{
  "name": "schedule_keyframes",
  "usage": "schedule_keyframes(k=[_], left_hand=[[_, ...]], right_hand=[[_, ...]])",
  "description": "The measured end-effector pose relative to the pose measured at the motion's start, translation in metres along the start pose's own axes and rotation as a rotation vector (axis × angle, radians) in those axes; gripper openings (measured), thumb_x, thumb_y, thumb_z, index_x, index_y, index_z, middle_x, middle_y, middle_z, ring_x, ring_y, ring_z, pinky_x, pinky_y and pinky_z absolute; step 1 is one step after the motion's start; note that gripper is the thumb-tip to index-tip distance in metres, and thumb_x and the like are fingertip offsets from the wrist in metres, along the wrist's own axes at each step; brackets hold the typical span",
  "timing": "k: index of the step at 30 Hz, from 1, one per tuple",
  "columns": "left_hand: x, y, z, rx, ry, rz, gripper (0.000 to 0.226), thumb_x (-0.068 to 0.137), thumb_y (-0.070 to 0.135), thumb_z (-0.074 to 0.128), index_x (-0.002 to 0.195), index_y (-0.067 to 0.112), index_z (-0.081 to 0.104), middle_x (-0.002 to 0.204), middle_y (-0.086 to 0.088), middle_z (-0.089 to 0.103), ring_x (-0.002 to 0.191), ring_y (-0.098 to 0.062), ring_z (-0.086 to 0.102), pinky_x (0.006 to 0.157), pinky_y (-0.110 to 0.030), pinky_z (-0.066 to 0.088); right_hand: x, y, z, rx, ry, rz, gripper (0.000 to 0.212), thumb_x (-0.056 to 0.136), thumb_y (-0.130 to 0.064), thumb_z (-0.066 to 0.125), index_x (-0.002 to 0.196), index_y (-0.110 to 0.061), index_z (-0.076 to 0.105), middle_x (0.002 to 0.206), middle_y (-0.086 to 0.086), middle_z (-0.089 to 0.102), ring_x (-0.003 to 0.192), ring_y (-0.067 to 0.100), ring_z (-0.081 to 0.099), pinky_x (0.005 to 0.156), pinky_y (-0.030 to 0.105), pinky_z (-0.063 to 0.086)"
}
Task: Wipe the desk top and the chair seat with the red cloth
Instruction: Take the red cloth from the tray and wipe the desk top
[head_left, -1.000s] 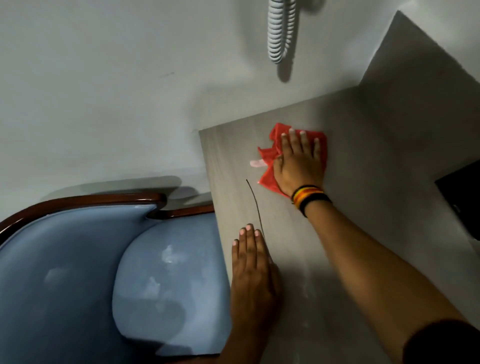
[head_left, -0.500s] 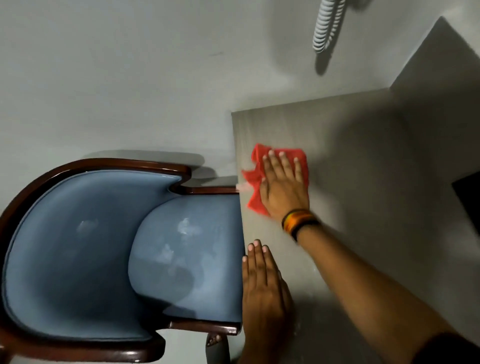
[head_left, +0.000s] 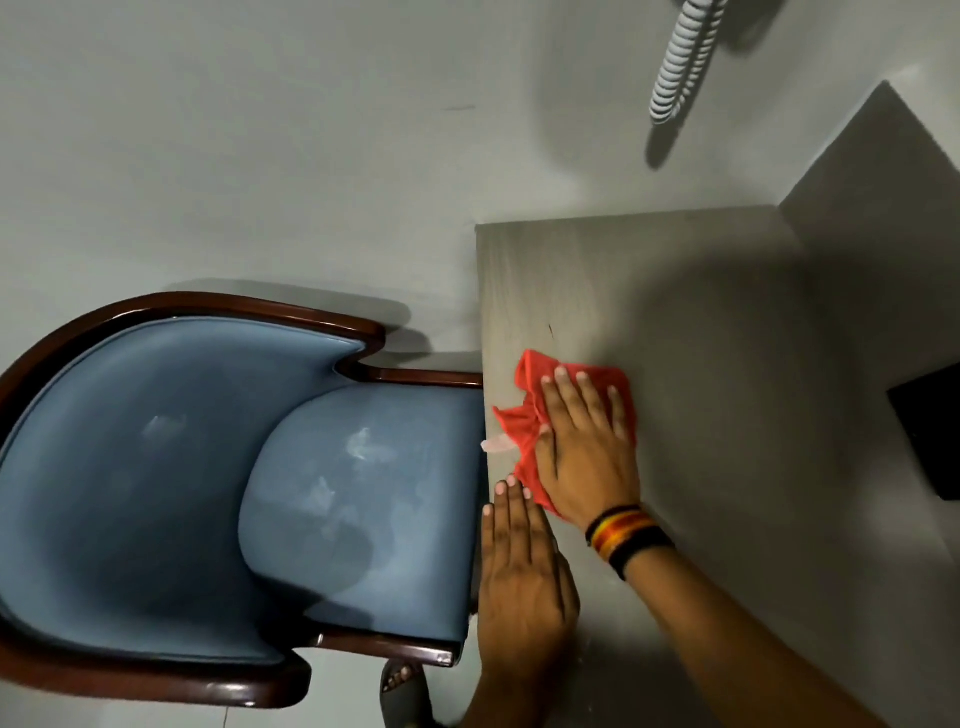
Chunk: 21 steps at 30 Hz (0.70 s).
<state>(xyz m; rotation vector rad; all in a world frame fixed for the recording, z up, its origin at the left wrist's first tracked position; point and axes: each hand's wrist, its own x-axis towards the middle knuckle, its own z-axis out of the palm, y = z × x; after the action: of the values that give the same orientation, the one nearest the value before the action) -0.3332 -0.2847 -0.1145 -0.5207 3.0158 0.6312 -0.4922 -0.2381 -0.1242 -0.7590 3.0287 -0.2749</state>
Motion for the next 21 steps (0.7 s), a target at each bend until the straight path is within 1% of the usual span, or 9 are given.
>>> schedule_keyframes(k=[2, 5, 6, 8, 10, 14, 16, 19, 21], left_hand=[[0.0, -0.001, 0.004, -0.004, -0.004, 0.005, 0.071, 0.094, 0.018, 0.056, 0.158, -0.003, 0.036, 0.169, -0.022, 0.028, 0.158, -0.035, 0.027, 0.126, -0.046, 0.017], [-0.001, 0.0, 0.005, -0.009, 0.007, -0.015, 0.07, 0.101, 0.023, 0.047, 0.164, 0.002, 0.024, 0.173, -0.017, 0.015, 0.162, -0.03, 0.013, 0.128, -0.044, 0.009], [-0.001, 0.001, 0.005, -0.013, -0.001, -0.014, 0.07, 0.101, 0.023, 0.046, 0.164, 0.003, 0.023, 0.173, -0.016, 0.015, 0.162, -0.03, 0.012, 0.128, -0.043, 0.009], [-0.001, 0.0, 0.004, -0.027, -0.004, -0.009, 0.071, 0.098, 0.021, 0.049, 0.163, 0.001, 0.026, 0.172, -0.017, 0.018, 0.162, -0.031, 0.016, 0.128, -0.043, 0.01], [-0.003, 0.001, 0.004, -0.024, 0.006, -0.004, 0.072, 0.098, 0.02, 0.05, 0.163, 0.002, 0.024, 0.173, -0.017, 0.017, 0.162, -0.031, 0.016, 0.128, -0.043, 0.009], [-0.002, 0.0, 0.009, -0.017, 0.029, -0.008, 0.071, 0.1, 0.021, 0.046, 0.164, 0.002, 0.021, 0.174, -0.016, 0.011, 0.163, -0.03, 0.01, 0.129, -0.044, 0.009], [-0.003, 0.001, 0.009, -0.027, 0.007, -0.015, 0.07, 0.101, 0.021, 0.043, 0.164, 0.003, 0.02, 0.174, -0.015, 0.01, 0.163, -0.029, 0.009, 0.13, -0.043, 0.008], [-0.004, 0.0, 0.007, -0.014, 0.018, -0.015, 0.071, 0.099, 0.022, 0.045, 0.164, 0.002, 0.023, 0.173, -0.017, 0.015, 0.162, -0.03, 0.014, 0.129, -0.043, 0.008], [-0.002, 0.0, 0.011, -0.004, 0.036, -0.002, 0.071, 0.099, 0.023, 0.044, 0.164, 0.002, 0.023, 0.173, -0.017, 0.015, 0.162, -0.03, 0.013, 0.129, -0.044, 0.009]], right_hand=[[0.035, 0.004, -0.01, 0.023, -0.031, -0.007, 0.065, 0.099, -0.038, 0.034, 0.161, -0.019, 0.032, 0.169, 0.004, 0.032, 0.158, 0.027, 0.024, 0.129, 0.056, 0.015], [0.086, 0.001, -0.021, 0.037, -0.088, 0.04, 0.061, 0.103, -0.036, 0.035, 0.161, -0.019, 0.031, 0.17, 0.003, 0.028, 0.159, 0.026, 0.021, 0.131, 0.053, 0.008], [0.079, 0.001, -0.021, 0.054, -0.064, 0.056, 0.06, 0.103, -0.036, 0.036, 0.16, -0.019, 0.033, 0.17, 0.003, 0.03, 0.159, 0.026, 0.022, 0.131, 0.052, 0.009], [0.033, 0.002, -0.012, 0.029, -0.012, 0.035, 0.059, 0.101, -0.036, 0.034, 0.158, -0.019, 0.039, 0.167, 0.003, 0.037, 0.156, 0.025, 0.029, 0.129, 0.054, 0.016], [0.002, 0.008, -0.006, 0.001, -0.001, -0.004, 0.06, 0.1, -0.037, 0.032, 0.157, -0.019, 0.04, 0.165, 0.003, 0.04, 0.155, 0.025, 0.031, 0.128, 0.057, 0.02], [0.068, 0.003, -0.019, 0.041, -0.069, -0.009, 0.061, 0.101, -0.036, 0.035, 0.16, -0.019, 0.035, 0.168, 0.003, 0.033, 0.158, 0.027, 0.025, 0.13, 0.055, 0.01], [0.063, 0.002, -0.02, 0.059, -0.066, 0.016, 0.06, 0.102, -0.035, 0.034, 0.158, -0.017, 0.037, 0.168, 0.004, 0.035, 0.157, 0.027, 0.026, 0.13, 0.054, 0.012], [0.014, 0.005, -0.009, 0.009, -0.007, -0.02, 0.06, 0.101, -0.038, 0.029, 0.157, -0.017, 0.041, 0.164, 0.005, 0.041, 0.155, 0.027, 0.032, 0.128, 0.058, 0.019], [0.034, 0.007, -0.012, 0.025, -0.034, -0.032, 0.061, 0.102, -0.038, 0.03, 0.158, -0.018, 0.037, 0.166, 0.004, 0.038, 0.156, 0.026, 0.029, 0.129, 0.057, 0.015]])
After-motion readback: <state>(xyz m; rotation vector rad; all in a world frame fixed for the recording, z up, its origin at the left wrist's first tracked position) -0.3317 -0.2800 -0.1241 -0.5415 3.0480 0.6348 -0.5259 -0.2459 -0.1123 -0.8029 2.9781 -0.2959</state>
